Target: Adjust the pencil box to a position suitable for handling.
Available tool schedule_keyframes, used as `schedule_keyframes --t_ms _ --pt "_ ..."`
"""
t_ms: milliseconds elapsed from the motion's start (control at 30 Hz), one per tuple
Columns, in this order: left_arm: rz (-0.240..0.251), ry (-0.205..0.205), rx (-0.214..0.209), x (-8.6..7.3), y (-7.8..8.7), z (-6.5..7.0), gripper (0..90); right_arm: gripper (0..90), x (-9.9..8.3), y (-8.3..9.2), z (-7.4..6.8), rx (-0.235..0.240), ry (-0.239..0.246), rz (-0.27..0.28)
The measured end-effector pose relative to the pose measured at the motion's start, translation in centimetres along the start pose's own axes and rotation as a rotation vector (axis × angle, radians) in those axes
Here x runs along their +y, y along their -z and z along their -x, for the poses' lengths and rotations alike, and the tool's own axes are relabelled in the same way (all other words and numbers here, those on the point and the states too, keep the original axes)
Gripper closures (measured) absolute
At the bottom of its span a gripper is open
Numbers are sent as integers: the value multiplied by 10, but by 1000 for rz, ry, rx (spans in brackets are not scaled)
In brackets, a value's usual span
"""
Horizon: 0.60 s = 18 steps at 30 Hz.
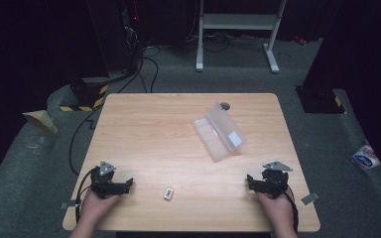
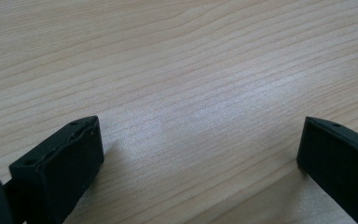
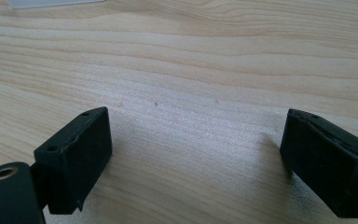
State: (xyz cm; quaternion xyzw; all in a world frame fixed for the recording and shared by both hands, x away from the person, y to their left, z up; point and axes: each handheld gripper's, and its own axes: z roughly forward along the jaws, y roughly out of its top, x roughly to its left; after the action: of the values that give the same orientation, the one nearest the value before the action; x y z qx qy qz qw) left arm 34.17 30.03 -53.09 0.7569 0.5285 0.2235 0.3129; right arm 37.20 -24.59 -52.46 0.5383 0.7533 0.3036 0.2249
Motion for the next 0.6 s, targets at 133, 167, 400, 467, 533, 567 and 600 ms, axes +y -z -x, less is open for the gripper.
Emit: schedule_keyframes --t_ms 133,167,400,467,533,567,600 --pt "2 -2 2 0 0 0 9 87 0 1 0 4 8 -1" --pt "2 -2 2 0 0 0 9 87 0 1 0 4 8 -1" --pt "2 -3 1 0 0 0 9 94 -1 1 1 10 9 2" --pt "2 -2 1 0 0 0 9 108 -1 2 1 9 5 1" --pt "2 -3 1 0 0 0 9 122 -1 2 2 6 4 5" --pt "1 -3 0 0 0 0 9 128 -1 2 2 8 2 4" --pt "2 -3 1 0 0 0 9 129 -1 3 2 11 -3 3"
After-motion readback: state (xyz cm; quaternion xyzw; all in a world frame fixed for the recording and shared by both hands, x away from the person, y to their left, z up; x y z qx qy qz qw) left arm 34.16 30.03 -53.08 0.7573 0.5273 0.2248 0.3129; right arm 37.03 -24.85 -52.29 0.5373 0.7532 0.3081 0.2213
